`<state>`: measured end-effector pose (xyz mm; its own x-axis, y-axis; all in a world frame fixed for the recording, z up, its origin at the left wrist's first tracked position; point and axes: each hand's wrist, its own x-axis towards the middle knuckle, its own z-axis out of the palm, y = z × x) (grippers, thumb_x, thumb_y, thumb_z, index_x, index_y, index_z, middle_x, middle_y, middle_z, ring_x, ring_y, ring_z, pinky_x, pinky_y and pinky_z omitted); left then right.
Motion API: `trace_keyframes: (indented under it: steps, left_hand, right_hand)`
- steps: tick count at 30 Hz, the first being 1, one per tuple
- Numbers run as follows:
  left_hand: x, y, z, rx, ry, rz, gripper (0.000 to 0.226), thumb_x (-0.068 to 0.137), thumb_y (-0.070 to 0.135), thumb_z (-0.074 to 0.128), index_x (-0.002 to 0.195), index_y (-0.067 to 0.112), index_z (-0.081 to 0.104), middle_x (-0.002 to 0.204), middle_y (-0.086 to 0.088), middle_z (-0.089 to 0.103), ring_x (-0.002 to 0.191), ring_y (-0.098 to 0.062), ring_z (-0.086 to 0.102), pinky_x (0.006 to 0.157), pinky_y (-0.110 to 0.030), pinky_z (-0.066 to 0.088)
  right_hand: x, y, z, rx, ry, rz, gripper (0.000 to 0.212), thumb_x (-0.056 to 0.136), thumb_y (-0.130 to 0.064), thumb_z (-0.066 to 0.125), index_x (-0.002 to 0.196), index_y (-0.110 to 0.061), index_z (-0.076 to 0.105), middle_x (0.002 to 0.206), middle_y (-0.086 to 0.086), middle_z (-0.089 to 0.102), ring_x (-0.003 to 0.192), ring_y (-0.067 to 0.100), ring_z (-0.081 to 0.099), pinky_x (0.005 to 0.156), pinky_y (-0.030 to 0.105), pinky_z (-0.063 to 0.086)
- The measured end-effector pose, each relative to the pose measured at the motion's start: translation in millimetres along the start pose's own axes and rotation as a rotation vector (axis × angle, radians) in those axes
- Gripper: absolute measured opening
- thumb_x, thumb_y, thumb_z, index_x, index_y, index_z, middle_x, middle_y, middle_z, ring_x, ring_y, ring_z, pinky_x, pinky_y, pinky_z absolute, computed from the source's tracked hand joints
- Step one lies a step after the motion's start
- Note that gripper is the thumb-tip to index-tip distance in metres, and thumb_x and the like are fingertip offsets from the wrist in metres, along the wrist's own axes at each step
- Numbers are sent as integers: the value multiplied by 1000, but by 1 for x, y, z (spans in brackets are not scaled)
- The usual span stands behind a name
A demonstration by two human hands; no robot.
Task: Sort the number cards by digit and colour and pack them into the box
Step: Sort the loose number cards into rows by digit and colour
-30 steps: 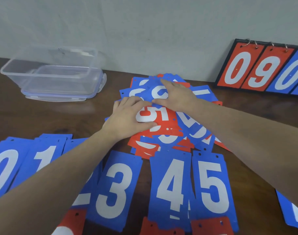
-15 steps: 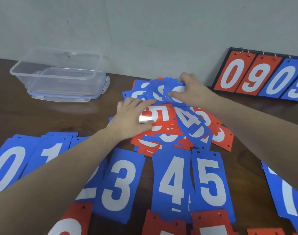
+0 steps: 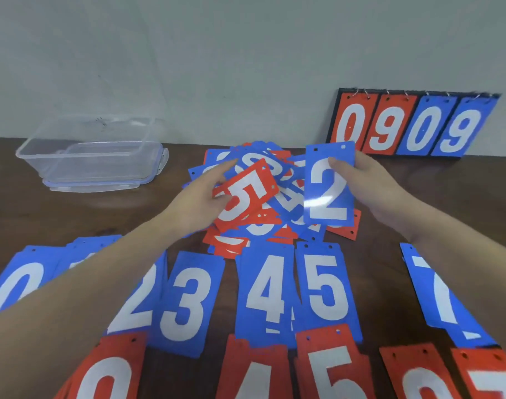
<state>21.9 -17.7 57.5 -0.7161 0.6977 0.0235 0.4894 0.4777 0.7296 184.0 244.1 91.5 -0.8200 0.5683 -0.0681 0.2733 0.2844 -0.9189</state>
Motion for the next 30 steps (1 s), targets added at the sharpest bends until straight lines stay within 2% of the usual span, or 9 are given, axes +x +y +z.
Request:
trace_keyframes:
  steps: [3, 7, 9, 12, 15, 19, 25, 28, 30]
  left_hand:
    - [-19, 19, 3, -89, 17, -5, 48, 101, 15, 58, 138, 43, 46, 122, 12, 58, 97, 0, 63, 75, -15, 53]
    - [-44, 45, 14, -279, 66, -78, 28, 98, 11, 62, 110, 35, 53, 118, 9, 64, 100, -16, 70, 86, -42, 60]
    - [-53, 56, 22, -366, 79, -119, 29, 96, 9, 63, 108, 32, 51, 116, 11, 67, 101, -16, 70, 81, -36, 61]
    - [-69, 66, 35, -458, 113, -161, 38, 96, 5, 64, 111, 35, 46, 101, 21, 70, 87, -2, 72, 67, -23, 60]
    - [-89, 70, 46, -439, 141, -162, 63, 96, -4, 60, 129, 44, 37, 100, 25, 72, 87, 3, 70, 67, -20, 59]
    - [-121, 81, 57, -489, 190, -205, 96, 93, -9, 61, 157, 42, 11, 115, 14, 73, 100, -4, 71, 83, -35, 60]
    - [-179, 113, 71, -513, 255, -209, 97, 90, -11, 63, 154, 44, 14, 102, 30, 71, 97, -1, 71, 65, -27, 60]
    - [-212, 118, 73, -520, 318, -238, 96, 90, -11, 63, 153, 45, 19, 126, 12, 68, 109, -14, 70, 71, -34, 62]
    - [-232, 119, 72, -499, 379, -262, 90, 90, -11, 64, 149, 46, 25, 127, 5, 67, 107, -17, 71, 76, -41, 63]
  right_hand:
    - [-25, 15, -9, 140, -28, 114, 27, 105, -41, 50, 127, -28, 60, 114, -8, 74, 100, 18, 74, 91, 44, 58]
    - [-51, 32, -20, 229, 0, 192, 22, 104, -34, 52, 124, -27, 59, 109, -4, 75, 94, 21, 75, 93, 48, 58]
    - [-62, 38, -28, 237, -24, 193, 21, 103, -31, 53, 123, -26, 59, 107, -3, 76, 93, 21, 76, 92, 48, 58]
    - [-79, 45, -41, 190, -70, 145, 25, 102, -24, 57, 127, -25, 57, 113, -3, 74, 95, 20, 75, 90, 46, 59]
    - [-93, 52, -50, 160, -95, 114, 32, 98, -19, 65, 127, -24, 51, 116, -1, 73, 95, 20, 75, 79, 42, 61]
    - [-113, 57, -60, 142, -195, 91, 54, 95, -15, 69, 136, -38, 41, 108, -2, 76, 85, 18, 76, 59, 31, 56]
    - [-131, 55, -67, 174, -251, 45, 47, 94, -14, 70, 131, -30, 46, 108, -2, 76, 92, 19, 76, 76, 47, 62]
    - [-137, 49, -63, 180, -313, 36, 44, 94, -16, 71, 127, -30, 46, 108, 0, 76, 92, 19, 76, 77, 47, 62]
    - [-139, 43, -57, 169, -351, 19, 42, 93, -18, 72, 123, -32, 47, 108, 1, 76, 92, 19, 76, 77, 47, 62]
